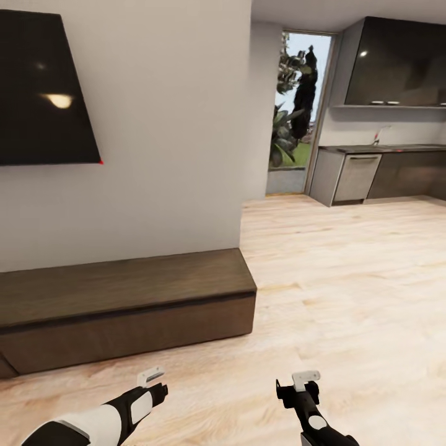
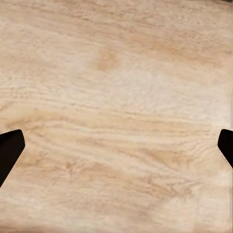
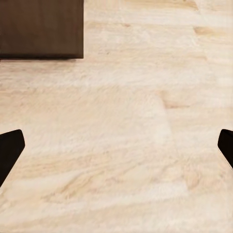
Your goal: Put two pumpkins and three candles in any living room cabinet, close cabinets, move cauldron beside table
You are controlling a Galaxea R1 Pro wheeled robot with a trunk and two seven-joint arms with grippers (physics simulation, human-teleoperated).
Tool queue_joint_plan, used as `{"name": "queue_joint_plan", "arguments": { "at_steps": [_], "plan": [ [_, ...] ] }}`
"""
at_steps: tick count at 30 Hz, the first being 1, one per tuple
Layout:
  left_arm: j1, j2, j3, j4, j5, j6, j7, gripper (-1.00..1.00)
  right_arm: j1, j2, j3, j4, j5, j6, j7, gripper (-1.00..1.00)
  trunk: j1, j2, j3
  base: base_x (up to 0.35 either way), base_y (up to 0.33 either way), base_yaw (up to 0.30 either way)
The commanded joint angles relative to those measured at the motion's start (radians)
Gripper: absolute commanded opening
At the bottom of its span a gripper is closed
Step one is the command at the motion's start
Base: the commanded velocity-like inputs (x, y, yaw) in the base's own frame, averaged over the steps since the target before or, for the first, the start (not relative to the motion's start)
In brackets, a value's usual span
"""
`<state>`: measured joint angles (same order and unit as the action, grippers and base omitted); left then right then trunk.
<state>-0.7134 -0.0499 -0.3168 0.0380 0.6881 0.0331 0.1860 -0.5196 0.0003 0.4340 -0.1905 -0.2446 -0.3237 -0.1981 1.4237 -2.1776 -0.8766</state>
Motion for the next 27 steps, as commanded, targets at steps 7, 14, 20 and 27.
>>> {"name": "queue_joint_plan", "arguments": {
  "at_steps": [7, 14, 20, 27],
  "plan": [
    [-0.001, -0.001, -0.008, 0.002, 0.006, 0.002, 0.003, 1.00, 0.000, 0.000, 0.008, 0.000, -0.009, -0.003, -0.004, 1.00, 0.000, 0.000, -0.001, 0.090, -0.313, 0.291],
    [-0.001, -0.003, -0.008, 0.002, 0.005, 0.002, 0.003, 1.00, 0.000, 0.000, 0.009, 0.000, -0.009, -0.003, -0.004, 1.00, 0.000, 0.000, -0.001, 0.070, -0.316, 0.291],
    [-0.001, -0.005, -0.008, 0.002, 0.005, 0.002, 0.003, 1.00, 0.000, 0.000, 0.009, 0.000, -0.008, -0.003, -0.004, 1.00, 0.000, 0.000, -0.001, 0.007, -0.316, 0.227],
    [-0.001, -0.007, -0.008, 0.002, 0.005, 0.002, 0.003, 1.00, 0.000, 0.000, 0.009, 0.000, -0.007, 0.001, -0.004, 1.00, 0.000, 0.000, -0.001, 0.000, -0.316, 0.034]
  ]
}}
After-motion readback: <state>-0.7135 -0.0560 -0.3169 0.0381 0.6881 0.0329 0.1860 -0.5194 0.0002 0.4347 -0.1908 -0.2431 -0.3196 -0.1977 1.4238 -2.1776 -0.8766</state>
